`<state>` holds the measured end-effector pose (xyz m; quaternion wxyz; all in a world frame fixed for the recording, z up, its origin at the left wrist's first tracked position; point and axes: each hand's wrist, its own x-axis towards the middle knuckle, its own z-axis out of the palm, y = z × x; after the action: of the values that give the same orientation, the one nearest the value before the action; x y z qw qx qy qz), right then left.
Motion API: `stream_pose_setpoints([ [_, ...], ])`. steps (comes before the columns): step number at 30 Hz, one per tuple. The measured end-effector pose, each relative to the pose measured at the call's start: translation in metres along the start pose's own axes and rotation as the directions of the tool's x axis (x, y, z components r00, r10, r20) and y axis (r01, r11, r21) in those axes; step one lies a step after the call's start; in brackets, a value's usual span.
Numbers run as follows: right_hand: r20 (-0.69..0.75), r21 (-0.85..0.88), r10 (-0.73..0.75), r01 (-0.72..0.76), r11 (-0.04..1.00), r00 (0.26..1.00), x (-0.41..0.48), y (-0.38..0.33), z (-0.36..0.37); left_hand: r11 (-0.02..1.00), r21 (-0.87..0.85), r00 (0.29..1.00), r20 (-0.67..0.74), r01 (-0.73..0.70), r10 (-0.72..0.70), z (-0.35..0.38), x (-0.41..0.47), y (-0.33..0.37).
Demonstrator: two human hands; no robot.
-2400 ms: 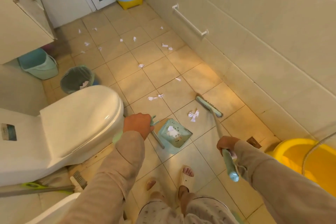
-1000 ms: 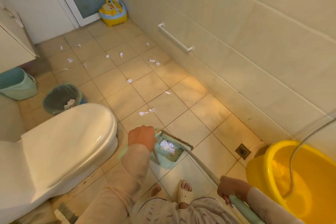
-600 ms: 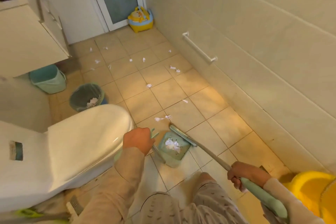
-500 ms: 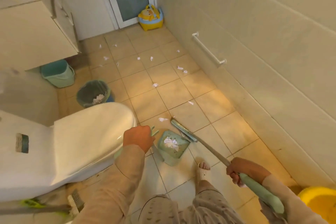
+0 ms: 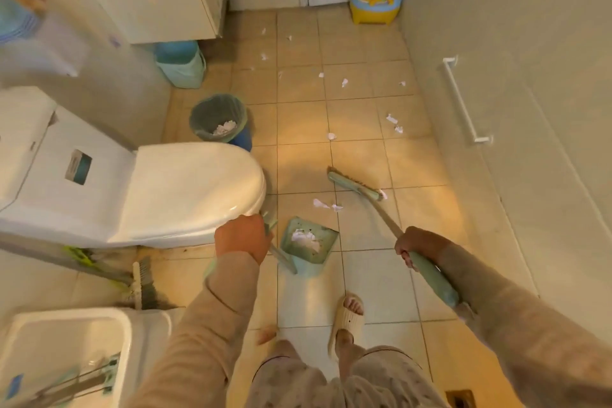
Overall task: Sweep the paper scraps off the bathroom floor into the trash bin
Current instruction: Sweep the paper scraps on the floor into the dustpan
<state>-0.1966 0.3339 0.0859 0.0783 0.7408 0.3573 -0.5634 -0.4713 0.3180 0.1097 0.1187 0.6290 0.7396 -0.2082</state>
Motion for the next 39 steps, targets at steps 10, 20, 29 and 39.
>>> stream_pose_setpoints([
  [10,0.086,-0.209,0.082,-0.063,0.976,0.993,0.006,0.017,0.039,1.000,-0.029,1.000,-0.017,0.011,-0.012,-0.011,0.022,0.018],
  [20,0.297,0.001,0.186,-0.196,0.981,0.937,-0.034,0.042,0.018,0.999,-0.024,0.999,0.000,-0.037,0.037,-0.021,0.031,0.004],
  [29,0.365,0.732,0.028,-0.305,0.609,0.931,-0.040,0.100,0.050,0.994,0.012,0.994,0.019,-0.109,0.108,-0.010,0.023,-0.001],
  [39,0.147,0.620,0.125,-0.190,0.761,0.981,-0.037,0.113,0.048,0.955,0.092,0.958,-0.022,-0.283,0.286,-0.038,0.042,0.011],
])
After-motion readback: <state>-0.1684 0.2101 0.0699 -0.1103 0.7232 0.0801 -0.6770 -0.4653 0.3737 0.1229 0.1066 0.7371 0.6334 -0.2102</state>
